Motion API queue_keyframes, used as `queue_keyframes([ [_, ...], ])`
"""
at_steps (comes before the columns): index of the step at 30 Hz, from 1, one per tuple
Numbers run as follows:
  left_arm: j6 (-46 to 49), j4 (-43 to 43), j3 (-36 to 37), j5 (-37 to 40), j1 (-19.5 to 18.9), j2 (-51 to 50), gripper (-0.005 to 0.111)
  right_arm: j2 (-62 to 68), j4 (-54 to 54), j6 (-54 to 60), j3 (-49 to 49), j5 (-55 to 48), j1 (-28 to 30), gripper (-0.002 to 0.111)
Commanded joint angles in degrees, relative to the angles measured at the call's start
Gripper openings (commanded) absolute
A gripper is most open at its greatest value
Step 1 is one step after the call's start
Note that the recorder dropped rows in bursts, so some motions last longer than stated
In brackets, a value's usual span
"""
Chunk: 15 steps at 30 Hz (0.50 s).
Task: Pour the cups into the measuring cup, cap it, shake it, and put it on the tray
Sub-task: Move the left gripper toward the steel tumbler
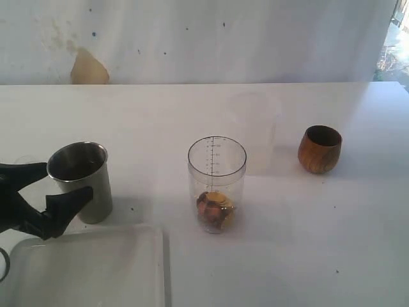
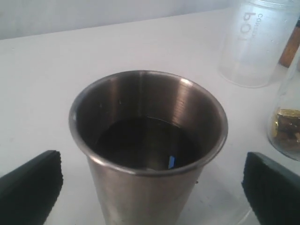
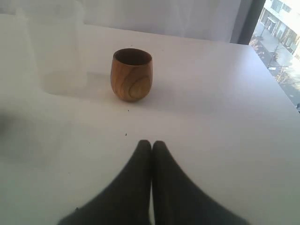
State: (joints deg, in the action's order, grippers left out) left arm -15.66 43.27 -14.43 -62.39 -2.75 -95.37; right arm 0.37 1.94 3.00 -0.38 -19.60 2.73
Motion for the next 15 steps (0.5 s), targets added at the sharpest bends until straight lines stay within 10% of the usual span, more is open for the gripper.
queue_keyframes([
  [1,-0.83,0.84,-0.26,-0.47,0.06,-0.09,0.105,-0.37,-0.01,-0.28,0.38,0.06,-0.29,0.000],
  [15,8.23,1.76,-4.56,-7.57,0.06,-14.81,0.105,-0.37,-0.01,-0.28,0.38,0.06,-0.29,0.000],
])
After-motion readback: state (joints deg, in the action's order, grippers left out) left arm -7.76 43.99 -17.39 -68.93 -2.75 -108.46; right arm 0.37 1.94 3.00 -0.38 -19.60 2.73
